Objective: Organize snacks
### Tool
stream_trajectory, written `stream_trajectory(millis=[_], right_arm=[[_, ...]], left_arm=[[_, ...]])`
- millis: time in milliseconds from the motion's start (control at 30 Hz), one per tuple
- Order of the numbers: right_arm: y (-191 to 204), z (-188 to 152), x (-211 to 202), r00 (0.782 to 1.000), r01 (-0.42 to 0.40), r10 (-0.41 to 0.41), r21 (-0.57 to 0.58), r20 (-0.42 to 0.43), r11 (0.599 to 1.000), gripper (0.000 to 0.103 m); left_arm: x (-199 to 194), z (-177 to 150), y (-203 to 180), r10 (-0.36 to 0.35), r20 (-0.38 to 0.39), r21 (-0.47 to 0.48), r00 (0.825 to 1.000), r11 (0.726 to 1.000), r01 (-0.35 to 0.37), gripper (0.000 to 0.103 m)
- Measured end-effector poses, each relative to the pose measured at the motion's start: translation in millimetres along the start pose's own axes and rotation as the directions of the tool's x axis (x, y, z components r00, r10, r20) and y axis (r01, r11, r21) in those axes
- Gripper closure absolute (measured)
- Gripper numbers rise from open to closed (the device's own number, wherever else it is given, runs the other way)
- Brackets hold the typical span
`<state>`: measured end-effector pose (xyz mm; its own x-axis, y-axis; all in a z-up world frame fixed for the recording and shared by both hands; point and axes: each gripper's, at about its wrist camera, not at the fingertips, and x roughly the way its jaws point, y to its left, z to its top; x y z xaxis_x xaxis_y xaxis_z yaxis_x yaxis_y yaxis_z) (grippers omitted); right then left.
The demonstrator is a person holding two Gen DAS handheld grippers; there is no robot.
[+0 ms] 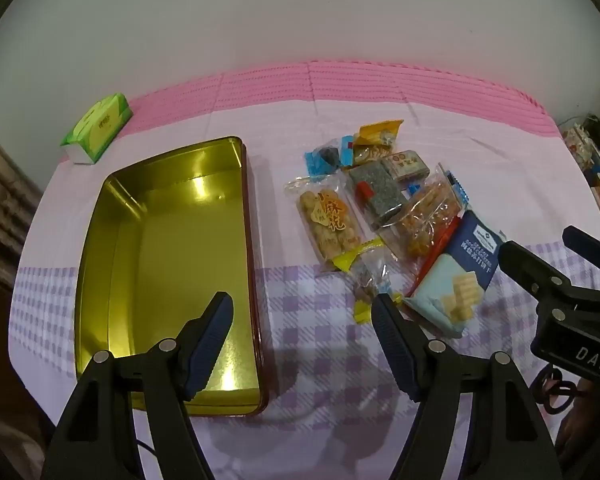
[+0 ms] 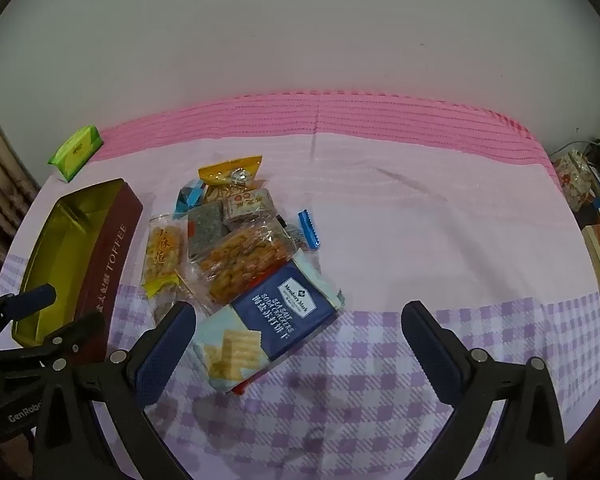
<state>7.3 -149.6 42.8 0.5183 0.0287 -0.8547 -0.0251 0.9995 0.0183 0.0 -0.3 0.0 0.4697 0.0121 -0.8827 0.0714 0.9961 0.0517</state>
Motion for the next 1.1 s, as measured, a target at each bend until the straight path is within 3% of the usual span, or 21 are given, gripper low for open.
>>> stream_trajectory(millis=[200,300,1100], right_arm=[[8.8,-3.2,-5.8,1.0,0.01,-0.01,-0.021,0.026,1.0,0.001],[2.8,-2.7,-4.6,1.0,-0.015,0.015,-0.002,0.003,1.0,0.001],[14.9,-7.3,2.1,1.0,0.01,-0.01,-0.032,-0.008,0.999,0.001]], left_arm=[[-1.0,-4.3,3.2,-0.002,0.007,-0.006,1.0,1.0,0.002,0.031],[0.7,-5.8,2.1,-0.004,0.011,-0.015,1.0,1.0,0.004,0.031],[-3.0,-6.2,13.4,0.004,0.012,-0.044,1.0,0.999,-0.003,0.031]])
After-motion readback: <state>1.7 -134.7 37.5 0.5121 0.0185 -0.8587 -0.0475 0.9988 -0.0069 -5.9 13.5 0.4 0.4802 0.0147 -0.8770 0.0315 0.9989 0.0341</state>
